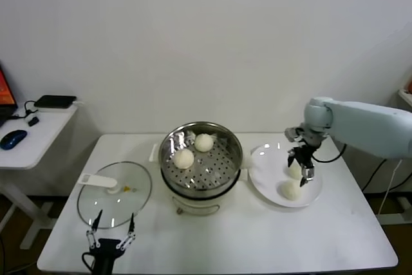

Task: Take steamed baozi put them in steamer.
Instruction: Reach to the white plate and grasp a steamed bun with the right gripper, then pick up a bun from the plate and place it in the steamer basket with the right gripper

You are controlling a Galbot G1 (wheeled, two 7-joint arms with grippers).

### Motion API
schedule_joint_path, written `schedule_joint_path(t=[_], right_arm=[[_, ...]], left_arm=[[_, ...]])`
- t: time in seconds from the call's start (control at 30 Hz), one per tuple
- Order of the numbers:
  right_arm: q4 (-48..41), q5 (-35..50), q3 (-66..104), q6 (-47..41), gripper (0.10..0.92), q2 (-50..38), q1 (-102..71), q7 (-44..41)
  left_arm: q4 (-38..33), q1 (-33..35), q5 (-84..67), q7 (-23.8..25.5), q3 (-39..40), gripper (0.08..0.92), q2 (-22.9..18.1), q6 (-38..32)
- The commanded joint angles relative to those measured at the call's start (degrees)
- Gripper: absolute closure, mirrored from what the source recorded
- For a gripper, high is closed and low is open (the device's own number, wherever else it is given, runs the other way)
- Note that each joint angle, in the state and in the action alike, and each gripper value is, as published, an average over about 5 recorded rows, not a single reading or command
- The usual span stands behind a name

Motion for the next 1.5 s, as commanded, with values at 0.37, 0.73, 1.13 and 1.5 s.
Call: schedule_joint_path(t=[0.37,0.73,1.13,1.5], right_arm=[[-7.95,-5.88,8.38,0.28,0.203,1.80,-12.32,1.49],[-9.21,-6.70,9.44,-0.10,0.203,2.49,-13.46,1.81],[-9.04,-6.25,9.60,-0.51,0.323,2.66,-13.15,1.65],[-5.89,-2.28,4.35,2.90,0.423,2.41,-0.63,-0.70]], left_arm=[[1.21,-0.76,0.17,-0.07,-0.36,0.177,-2.80,-0.09],[1.48,-1.01,0.35,-0.07,-0.45,0.177,-2.80,-0.12],[1.43,-1.01,0.41,-0.07,-0.42,0.177,-2.80,-0.08],[1.29,-0.89,0.58,-0.08,-0.32,0.177,-2.80,0.01]])
